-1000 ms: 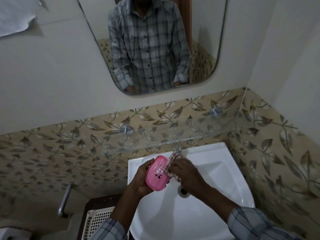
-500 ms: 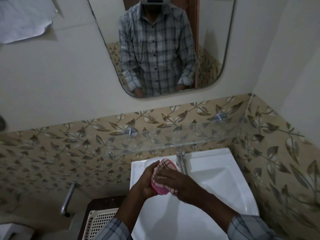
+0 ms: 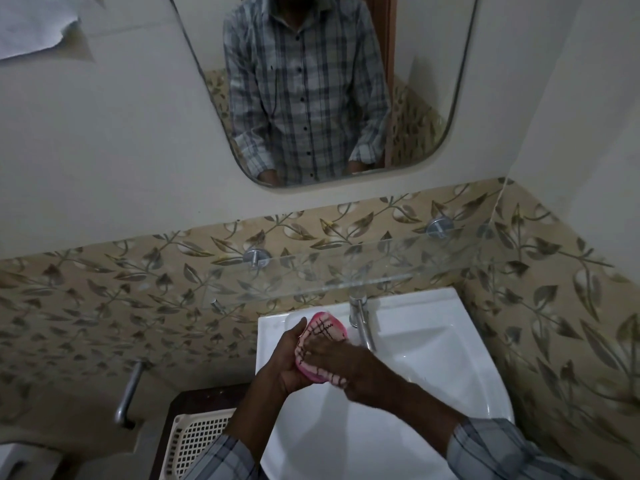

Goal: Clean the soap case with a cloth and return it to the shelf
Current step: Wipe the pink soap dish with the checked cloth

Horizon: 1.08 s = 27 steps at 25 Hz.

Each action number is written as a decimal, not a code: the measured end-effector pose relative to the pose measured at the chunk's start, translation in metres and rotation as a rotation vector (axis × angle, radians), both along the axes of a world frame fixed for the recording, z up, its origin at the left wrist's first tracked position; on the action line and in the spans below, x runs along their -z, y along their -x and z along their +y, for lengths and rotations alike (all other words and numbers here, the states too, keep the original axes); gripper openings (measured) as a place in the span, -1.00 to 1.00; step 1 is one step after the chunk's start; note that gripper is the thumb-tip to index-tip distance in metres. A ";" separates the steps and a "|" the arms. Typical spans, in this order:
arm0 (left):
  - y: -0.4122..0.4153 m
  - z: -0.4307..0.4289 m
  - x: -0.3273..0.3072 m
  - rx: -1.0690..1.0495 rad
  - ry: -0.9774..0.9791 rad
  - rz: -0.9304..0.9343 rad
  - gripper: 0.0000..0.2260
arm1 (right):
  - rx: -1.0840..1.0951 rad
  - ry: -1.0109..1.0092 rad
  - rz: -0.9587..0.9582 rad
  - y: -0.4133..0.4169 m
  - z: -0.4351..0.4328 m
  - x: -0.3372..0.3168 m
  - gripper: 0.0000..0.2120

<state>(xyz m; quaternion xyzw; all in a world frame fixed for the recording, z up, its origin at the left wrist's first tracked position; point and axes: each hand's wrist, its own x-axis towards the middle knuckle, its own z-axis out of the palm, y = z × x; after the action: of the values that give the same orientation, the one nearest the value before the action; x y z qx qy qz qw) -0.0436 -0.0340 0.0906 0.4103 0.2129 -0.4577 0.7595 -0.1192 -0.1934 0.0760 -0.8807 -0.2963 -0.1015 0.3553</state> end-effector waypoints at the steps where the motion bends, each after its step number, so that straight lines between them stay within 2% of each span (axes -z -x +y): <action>1: 0.001 0.000 0.002 -0.005 -0.002 -0.010 -0.52 | -0.003 0.000 0.012 -0.001 -0.002 0.000 -0.42; 3: 0.005 -0.003 0.008 -0.034 -0.015 -0.071 -0.57 | 0.246 -0.159 0.095 -0.007 -0.003 -0.004 -0.52; 5: 0.012 -0.008 0.012 -0.064 -0.053 -0.158 -0.57 | 0.486 -0.246 0.194 -0.007 0.011 -0.009 -0.51; 7: 0.017 -0.012 0.014 -0.091 -0.099 -0.253 -0.58 | 0.555 -0.213 0.283 -0.005 0.029 -0.012 -0.53; 10: 0.025 -0.013 0.020 -0.120 -0.207 -0.453 -0.63 | 0.723 -0.139 0.430 -0.014 0.029 -0.017 -0.76; 12: 0.029 -0.015 0.020 -0.136 -0.250 -0.536 -0.63 | 0.808 -0.129 0.522 -0.022 0.024 -0.024 -0.79; 15: 0.030 -0.023 0.014 -0.133 -0.291 -0.536 -0.61 | 0.804 -0.185 0.507 -0.027 0.030 -0.033 -0.78; 17: 0.025 -0.023 0.008 -0.180 -0.304 -0.489 -0.58 | 0.681 -0.398 0.472 -0.015 0.042 -0.033 -0.80; 18: 0.023 -0.021 0.006 -0.215 -0.298 -0.449 -0.56 | 0.606 -0.422 0.470 -0.004 0.047 -0.028 -0.80; 21: 0.017 -0.010 0.006 -0.280 -0.230 -0.309 -0.46 | 0.463 -0.251 0.378 0.020 0.040 -0.006 -0.60; 23: 0.018 -0.009 0.006 -0.278 -0.201 -0.246 -0.46 | 0.487 -0.218 0.383 0.013 0.025 0.001 -0.58; 25: 0.017 -0.011 0.006 -0.262 -0.179 -0.232 -0.47 | 0.593 -0.408 0.436 0.002 0.025 -0.007 -0.71; 27: 0.012 -0.010 0.004 -0.293 -0.128 -0.232 -0.47 | 0.678 -0.463 0.367 -0.009 0.029 -0.017 -0.69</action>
<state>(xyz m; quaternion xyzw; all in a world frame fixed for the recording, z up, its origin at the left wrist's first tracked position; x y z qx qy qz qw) -0.0553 -0.0442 0.0862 0.4723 0.2101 -0.2773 0.8098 -0.1098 -0.1640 0.0927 -0.8289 0.1074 -0.1180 0.5361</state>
